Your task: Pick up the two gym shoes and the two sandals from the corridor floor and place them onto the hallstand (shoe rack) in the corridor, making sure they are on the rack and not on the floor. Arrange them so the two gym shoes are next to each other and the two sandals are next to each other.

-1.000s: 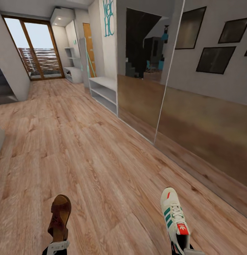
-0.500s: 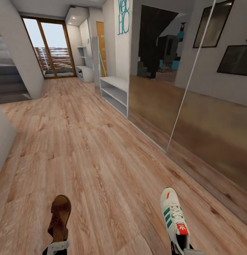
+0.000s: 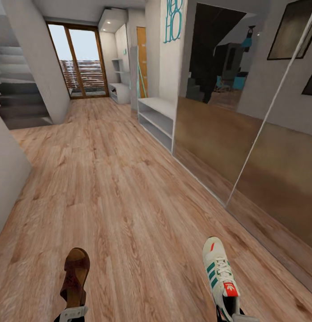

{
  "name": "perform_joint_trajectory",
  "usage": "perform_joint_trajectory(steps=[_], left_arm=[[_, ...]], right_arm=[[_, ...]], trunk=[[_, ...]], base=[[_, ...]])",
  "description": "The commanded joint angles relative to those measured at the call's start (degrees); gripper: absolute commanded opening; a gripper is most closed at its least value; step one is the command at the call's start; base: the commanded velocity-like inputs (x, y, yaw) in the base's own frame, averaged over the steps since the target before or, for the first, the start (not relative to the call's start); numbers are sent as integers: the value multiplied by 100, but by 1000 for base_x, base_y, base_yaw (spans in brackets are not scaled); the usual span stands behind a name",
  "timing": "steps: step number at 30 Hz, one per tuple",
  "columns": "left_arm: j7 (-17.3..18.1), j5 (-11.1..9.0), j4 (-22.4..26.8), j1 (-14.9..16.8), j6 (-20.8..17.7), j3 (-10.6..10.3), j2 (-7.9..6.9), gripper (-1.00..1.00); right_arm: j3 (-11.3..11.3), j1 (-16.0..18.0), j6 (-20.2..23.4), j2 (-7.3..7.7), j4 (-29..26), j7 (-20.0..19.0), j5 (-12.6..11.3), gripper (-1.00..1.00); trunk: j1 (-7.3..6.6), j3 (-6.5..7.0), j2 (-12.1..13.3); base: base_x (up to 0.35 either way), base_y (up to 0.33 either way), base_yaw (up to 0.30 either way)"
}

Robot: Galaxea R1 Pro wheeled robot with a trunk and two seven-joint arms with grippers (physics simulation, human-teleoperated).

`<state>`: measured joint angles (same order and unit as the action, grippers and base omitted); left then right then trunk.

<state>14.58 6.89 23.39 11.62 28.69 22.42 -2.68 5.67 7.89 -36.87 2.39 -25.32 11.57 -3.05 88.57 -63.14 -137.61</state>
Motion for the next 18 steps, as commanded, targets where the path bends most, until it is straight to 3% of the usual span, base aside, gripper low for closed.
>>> perform_joint_trajectory(steps=[1, 18], left_arm=[[28, 76, -5, 7, 24, 52, 5, -100], [28, 76, -6, 7, 24, 56, 4, -100]], right_arm=[[48, 2, -14, 9, 0, 38, -29, -100], [48, 2, -14, 25, 1, 38, -29, -100]], trunk=[[2, -4, -2], [2, -2, -2]], base=[[339, 0, 271], [339, 0, 277]])
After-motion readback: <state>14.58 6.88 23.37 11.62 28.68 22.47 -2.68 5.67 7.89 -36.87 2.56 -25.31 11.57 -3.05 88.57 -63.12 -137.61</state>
